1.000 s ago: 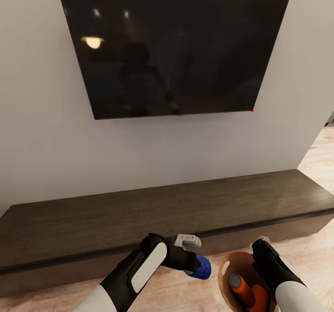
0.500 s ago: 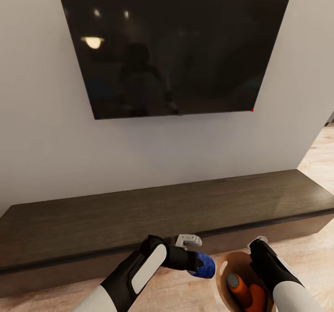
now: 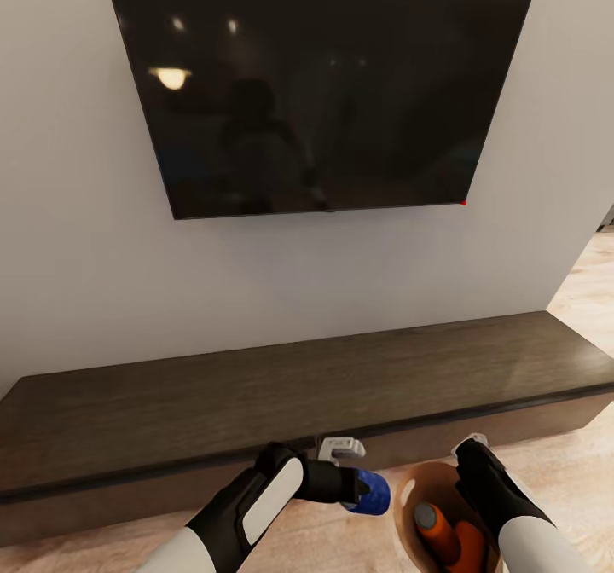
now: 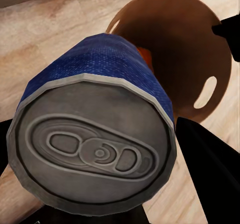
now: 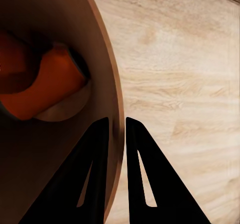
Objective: Put the three can of soda from the living room inside the tash can in the kitchen.
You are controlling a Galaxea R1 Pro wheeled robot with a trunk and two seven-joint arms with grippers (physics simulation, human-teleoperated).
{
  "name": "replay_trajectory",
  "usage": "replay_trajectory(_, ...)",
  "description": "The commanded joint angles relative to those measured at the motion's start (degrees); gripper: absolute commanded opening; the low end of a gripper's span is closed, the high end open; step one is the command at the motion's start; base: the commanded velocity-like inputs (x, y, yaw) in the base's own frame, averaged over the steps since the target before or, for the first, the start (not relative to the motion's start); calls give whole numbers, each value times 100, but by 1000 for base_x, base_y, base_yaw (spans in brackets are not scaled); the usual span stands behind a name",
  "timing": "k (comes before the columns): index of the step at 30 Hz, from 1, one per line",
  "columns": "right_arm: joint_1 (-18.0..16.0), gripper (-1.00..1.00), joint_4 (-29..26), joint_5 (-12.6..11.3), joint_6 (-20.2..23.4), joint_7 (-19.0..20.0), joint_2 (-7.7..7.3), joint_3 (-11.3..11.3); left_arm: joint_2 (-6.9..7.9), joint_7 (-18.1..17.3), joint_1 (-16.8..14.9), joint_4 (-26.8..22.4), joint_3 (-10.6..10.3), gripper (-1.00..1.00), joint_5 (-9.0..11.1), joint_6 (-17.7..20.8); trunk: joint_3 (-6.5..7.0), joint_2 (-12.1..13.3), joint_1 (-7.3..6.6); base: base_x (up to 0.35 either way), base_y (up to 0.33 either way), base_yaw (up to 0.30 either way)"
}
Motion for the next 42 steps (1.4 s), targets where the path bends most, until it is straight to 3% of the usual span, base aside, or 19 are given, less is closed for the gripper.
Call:
replay_trajectory(1, -1, -100, 0, 15, -1, 19, 27, 2, 0, -48, 0, 5, -2, -100, -1, -15, 0, 0, 0, 0, 0, 0)
replay_trajectory(9, -1, -100, 0, 25, 7, 14, 339, 95, 0, -141, 0, 13, -6, -100, -1, -97, 0, 0, 0, 0, 0, 0)
replay_trajectory(14, -1, -100, -11, 23, 8, 13, 441, 305, 0, -145, 0, 15, -8, -100, -1, -113, 0, 0, 0, 0, 0, 0)
replay_trajectory(24, -1, -100, -80, 22, 47, 26, 656, 378, 0, -145, 0, 22, -21, -100, -8, -126, 0, 0, 0, 0, 0, 0)
replay_trajectory(42, -20, -100, -343, -34, 393, 124, 809, 381, 0, -145, 0, 142, -52, -100, -41, -284, 0, 0, 0, 0, 0, 0)
